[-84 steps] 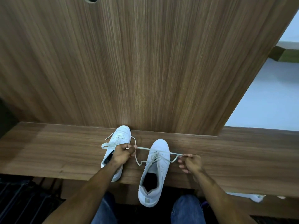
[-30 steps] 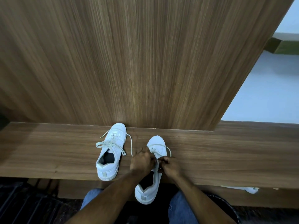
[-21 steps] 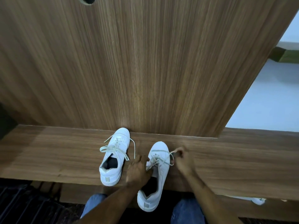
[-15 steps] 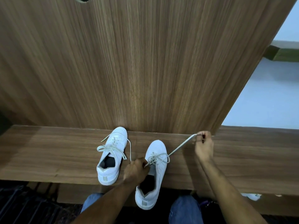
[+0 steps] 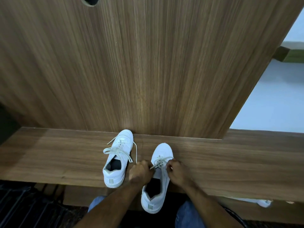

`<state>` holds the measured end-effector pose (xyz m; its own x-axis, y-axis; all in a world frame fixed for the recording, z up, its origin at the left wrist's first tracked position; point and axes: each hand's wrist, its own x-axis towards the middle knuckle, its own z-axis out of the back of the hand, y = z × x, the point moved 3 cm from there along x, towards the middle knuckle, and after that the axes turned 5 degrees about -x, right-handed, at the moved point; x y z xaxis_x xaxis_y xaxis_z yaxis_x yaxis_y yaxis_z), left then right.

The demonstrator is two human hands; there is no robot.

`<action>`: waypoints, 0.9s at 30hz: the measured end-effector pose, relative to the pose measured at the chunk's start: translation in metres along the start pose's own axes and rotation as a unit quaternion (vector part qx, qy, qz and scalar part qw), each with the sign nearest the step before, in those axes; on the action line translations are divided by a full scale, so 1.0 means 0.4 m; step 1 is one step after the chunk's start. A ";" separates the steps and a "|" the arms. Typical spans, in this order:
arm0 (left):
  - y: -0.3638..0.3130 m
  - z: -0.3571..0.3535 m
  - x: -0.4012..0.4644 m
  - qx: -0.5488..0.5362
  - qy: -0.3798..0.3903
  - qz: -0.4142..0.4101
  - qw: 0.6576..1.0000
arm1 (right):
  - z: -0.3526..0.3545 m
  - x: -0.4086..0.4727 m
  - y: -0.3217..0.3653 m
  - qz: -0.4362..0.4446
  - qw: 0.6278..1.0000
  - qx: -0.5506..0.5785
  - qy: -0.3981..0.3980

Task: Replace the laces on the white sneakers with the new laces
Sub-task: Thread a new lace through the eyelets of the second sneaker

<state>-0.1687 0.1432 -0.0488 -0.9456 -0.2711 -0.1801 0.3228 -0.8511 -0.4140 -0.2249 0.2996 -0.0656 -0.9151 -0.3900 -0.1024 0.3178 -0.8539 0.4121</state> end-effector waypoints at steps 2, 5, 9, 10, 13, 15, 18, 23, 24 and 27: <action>0.000 -0.002 0.003 -0.003 0.005 -0.002 1.000 | 0.044 0.017 -0.017 -0.032 0.996 0.063 -0.051; 0.005 -0.006 0.004 -0.012 0.006 -0.001 1.000 | 0.153 0.035 -0.044 -0.076 0.947 0.234 -0.208; 0.004 -0.004 0.007 -0.024 0.000 0.000 1.000 | 0.264 0.042 -0.103 -0.084 0.888 0.272 -0.362; 0.005 -0.005 0.008 -0.027 0.001 0.001 1.000 | 0.270 0.041 -0.117 -0.088 0.887 0.253 -0.375; 0.009 -0.010 0.010 -0.030 0.002 0.003 1.000 | 0.218 0.028 -0.131 -0.137 0.938 0.146 -0.282; 0.011 -0.013 0.010 -0.028 0.001 0.005 1.000 | 0.152 0.008 -0.118 -0.105 0.973 0.040 -0.200; 0.014 -0.014 0.011 -0.027 0.000 0.006 1.000 | 0.044 -0.025 -0.053 0.023 0.998 -0.027 -0.052; 0.015 -0.012 0.008 -0.038 -0.002 0.014 0.999 | -0.016 -0.038 0.020 0.006 0.999 -0.029 0.019; 0.015 -0.014 0.009 -0.039 -0.001 0.012 0.999 | -0.013 -0.033 0.015 -0.017 1.000 0.004 0.016; 0.014 -0.018 0.010 -0.034 0.000 -0.003 0.999 | 0.035 -0.010 -0.005 -0.078 0.987 0.139 -0.011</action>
<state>-0.1704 0.1407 -0.0580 -0.9478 -0.2654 -0.1768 0.3183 -0.8206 -0.4746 -0.2253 0.3078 -0.0534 -0.9535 -0.2518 -0.1658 0.0953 -0.7736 0.6264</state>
